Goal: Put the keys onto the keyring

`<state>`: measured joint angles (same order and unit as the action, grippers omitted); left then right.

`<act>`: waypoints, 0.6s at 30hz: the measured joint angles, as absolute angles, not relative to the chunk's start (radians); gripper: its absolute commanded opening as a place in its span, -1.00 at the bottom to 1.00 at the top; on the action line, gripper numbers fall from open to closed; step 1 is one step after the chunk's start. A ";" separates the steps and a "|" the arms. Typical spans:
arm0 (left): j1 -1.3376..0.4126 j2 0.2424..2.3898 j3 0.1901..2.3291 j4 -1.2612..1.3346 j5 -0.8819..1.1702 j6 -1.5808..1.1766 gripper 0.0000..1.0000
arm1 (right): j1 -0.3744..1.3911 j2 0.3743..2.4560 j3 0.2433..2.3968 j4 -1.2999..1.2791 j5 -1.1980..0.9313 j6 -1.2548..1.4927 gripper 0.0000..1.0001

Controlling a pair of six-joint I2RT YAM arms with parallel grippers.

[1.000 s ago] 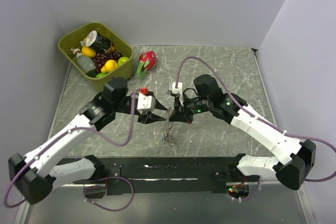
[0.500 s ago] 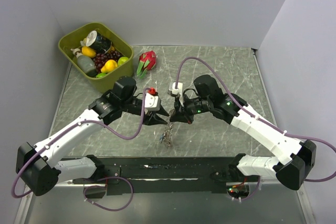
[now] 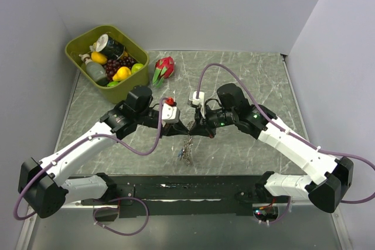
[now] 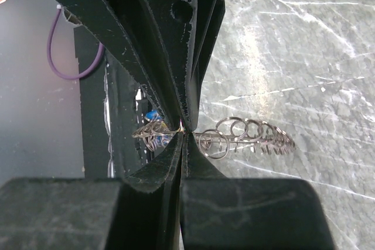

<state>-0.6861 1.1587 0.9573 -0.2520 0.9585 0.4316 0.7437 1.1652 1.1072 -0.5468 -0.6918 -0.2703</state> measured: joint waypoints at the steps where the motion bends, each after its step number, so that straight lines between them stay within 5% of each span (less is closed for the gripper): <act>1: -0.686 1.159 0.957 -0.252 0.957 0.431 -0.84 | 0.744 1.165 1.107 -0.546 -0.692 -0.270 -1.00; 2: -0.686 1.161 0.957 -0.250 0.955 0.429 -0.98 | 0.744 1.165 1.106 -0.547 -0.692 -0.269 -1.00; 6: -0.685 1.163 0.952 -0.240 0.955 0.422 -0.98 | 0.744 1.165 1.105 -0.547 -0.691 -0.265 -0.98; 13: -0.684 1.138 0.872 -0.084 0.942 0.340 -0.98 | 0.742 1.122 1.070 -0.511 -0.676 -0.233 -0.12; 18: -0.685 1.055 0.712 0.151 0.889 0.194 -0.98 | 0.740 1.020 1.037 -0.421 -0.641 -0.203 0.12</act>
<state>-0.6853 1.0554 0.7116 0.1513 0.8890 0.1944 0.7403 1.0203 1.0374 -0.4213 -0.6407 -0.2028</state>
